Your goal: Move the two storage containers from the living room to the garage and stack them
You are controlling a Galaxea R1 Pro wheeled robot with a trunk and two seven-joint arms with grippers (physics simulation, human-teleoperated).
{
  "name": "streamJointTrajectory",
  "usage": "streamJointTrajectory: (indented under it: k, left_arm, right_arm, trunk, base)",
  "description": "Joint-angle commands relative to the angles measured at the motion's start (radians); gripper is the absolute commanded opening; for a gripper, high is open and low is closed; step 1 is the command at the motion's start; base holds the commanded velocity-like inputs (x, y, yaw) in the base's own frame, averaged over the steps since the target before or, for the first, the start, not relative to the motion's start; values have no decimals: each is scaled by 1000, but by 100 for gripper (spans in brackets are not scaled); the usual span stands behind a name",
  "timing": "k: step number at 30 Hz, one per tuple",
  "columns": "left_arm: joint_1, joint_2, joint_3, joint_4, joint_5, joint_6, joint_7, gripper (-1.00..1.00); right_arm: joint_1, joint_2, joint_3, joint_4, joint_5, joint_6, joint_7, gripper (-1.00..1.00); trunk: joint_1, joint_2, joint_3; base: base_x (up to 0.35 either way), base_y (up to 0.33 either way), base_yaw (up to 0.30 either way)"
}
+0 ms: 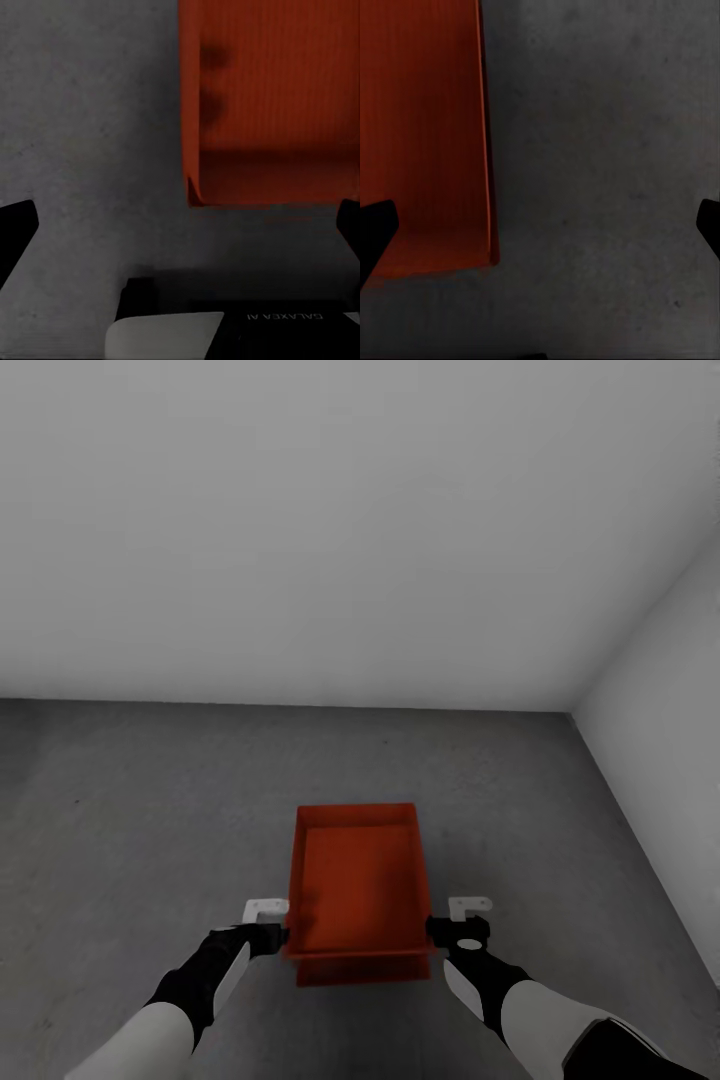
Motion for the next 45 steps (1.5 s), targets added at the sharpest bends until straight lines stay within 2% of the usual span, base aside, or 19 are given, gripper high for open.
streamJointTrajectory:
  k: [1,39,45]
  left_arm:
    - [0,0,1,-2,3,8,2,100]
    - [0,0,-2,-2,3,11,2,100]
    - [0,0,-4,-2,3,5,2,100]
  right_arm:
    - [-1,0,8,1,-11,-4,-3,100]
    - [-1,2,7,5,-11,-5,-5,100]
    - [-1,2,7,5,-11,-6,-6,100]
  trunk:
    - [0,-1,-1]
    - [0,-1,-1]
    - [0,-1,4]
  base:
    - [-327,0,0]
    - [-344,0,0]
    - [-114,0,0]
